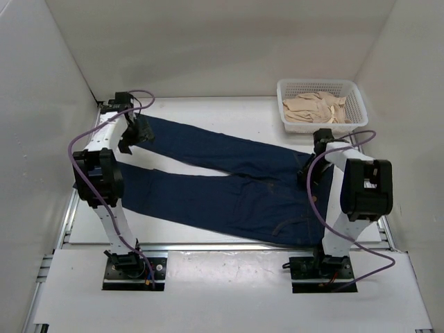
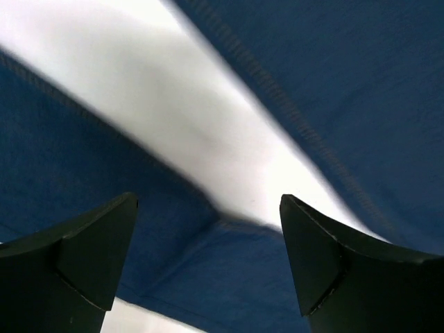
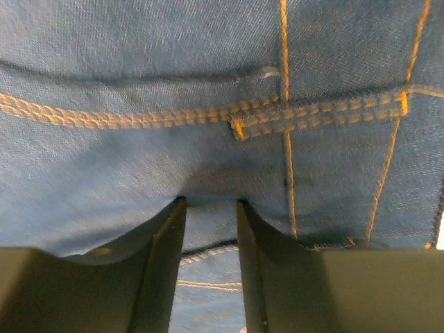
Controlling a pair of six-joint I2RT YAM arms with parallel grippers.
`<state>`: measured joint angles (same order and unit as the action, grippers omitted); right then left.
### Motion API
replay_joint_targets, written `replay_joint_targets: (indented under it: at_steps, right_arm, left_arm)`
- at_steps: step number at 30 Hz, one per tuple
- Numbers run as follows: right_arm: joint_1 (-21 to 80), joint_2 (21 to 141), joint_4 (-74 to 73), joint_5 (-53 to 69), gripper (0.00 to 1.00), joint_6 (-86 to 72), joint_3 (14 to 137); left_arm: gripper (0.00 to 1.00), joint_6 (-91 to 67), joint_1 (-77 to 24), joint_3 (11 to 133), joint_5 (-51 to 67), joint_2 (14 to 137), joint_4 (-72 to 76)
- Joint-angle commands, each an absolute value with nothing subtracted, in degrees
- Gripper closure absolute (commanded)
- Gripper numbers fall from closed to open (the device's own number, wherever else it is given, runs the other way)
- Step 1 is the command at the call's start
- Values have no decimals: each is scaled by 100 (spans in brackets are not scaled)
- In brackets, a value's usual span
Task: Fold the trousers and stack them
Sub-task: Fold the trousers
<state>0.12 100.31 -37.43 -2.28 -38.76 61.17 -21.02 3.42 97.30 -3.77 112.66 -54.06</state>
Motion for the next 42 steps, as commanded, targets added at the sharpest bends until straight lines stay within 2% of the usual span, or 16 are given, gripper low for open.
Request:
replay_joint_targets:
  at_steps: [1, 4, 6, 9, 12, 14, 16, 17, 18, 21, 25, 33, 37, 42]
  right_arm:
    - [-368, 10571, -3902, -614, 57, -3894, 6668]
    - [-570, 11107, -4306, -1361, 56, -3841, 7554]
    - [-571, 11293, -4603, -1450, 56, -3736, 8057]
    - [-493, 11023, -4658, -1450, 56, -3735, 8314]
    - [-378, 10312, -4422, -1363, 55, -3788, 7771]
    - [-378, 9723, -4184, -986, 35, -3788, 7106]
    - [-378, 9179, -4113, -696, 29, -3788, 6594]
    - [-378, 9010, -4035, -459, 29, -3788, 6348]
    - [-378, 8696, -3938, -361, 24, -3727, 5858]
    - [-378, 8132, -3885, -299, 24, -3727, 5031]
    - [-378, 7954, -3631, -246, 26, -3727, 4570]
    - [-378, 9113, -3253, -553, 23, -3779, 5036]
    - [-378, 9439, -3076, -554, 24, -4007, 5325]
    - [-378, 9712, -3261, -554, 24, -4061, 6002]
  left_arm:
    - [5, -2241, 649, 9073, -396, 10478, -5440]
    - [5, -2241, 887, 8764, -229, 10276, -5370]
    - [5, -2241, 949, 8701, -168, 10161, -5370]
    - [5, -2425, 809, 8403, -254, 9888, -5370]
    - [6, -2672, 809, 7894, -483, 9677, -5370]
    - [8, -2733, 870, 7587, -588, 9606, -5422]
    - [9, -2733, 818, 7410, -589, 9546, -5423]
    - [9, -2733, 687, 7331, -589, 9545, -5423]
    - [9, -2812, 607, 7200, -537, 9545, -5423]
    - [9, -2725, 318, 7093, -641, 9808, -5423]
    - [9, -2794, 246, 7584, -896, 10589, -5625]
    - [9, -3032, 193, 8287, -1081, 11416, -5625]
    - [10, -2848, 193, 9007, -1002, 12057, -5678]
    - [10, -2743, 193, 10553, -704, 13068, -6081]
